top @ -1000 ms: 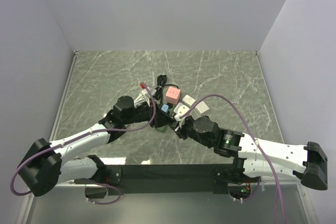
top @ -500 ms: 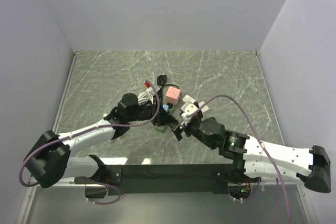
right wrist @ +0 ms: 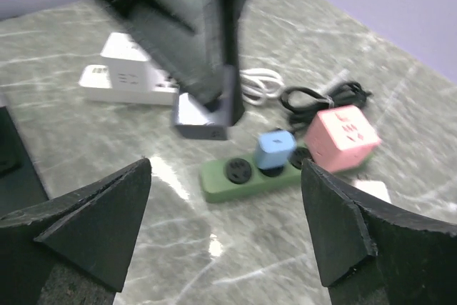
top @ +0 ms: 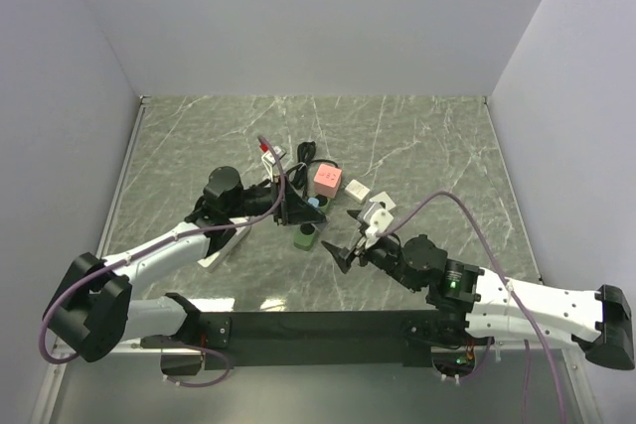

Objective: Insert the plug

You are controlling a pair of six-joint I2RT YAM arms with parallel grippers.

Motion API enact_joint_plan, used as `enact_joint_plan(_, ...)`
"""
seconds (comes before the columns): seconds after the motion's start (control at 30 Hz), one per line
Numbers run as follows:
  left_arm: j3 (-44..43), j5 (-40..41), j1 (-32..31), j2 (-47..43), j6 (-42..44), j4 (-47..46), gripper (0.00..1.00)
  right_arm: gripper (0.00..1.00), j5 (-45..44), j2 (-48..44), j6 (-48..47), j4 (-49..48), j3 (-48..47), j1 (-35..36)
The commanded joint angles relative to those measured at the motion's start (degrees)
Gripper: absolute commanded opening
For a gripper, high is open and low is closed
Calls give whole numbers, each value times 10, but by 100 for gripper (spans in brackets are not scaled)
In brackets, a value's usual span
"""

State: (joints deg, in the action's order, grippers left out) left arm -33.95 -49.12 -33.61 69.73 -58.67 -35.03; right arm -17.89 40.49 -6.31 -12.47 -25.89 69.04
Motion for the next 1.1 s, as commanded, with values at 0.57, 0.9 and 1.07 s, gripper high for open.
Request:
enact_joint_plan(0.57, -51, -91, 6, -28, -107, 95, 0, 87, -344, 85, -281, -310, 44, 203)
enact_joint_plan(0.9, -88, -121, 6, -29, -96, 192, 0, 79, -388, 163, -375, -390, 24, 253)
enact_joint_plan(1.07, -116, -128, 6, -10, -51, 264, 0, 68, -403, 186, -420, -419, 18, 275)
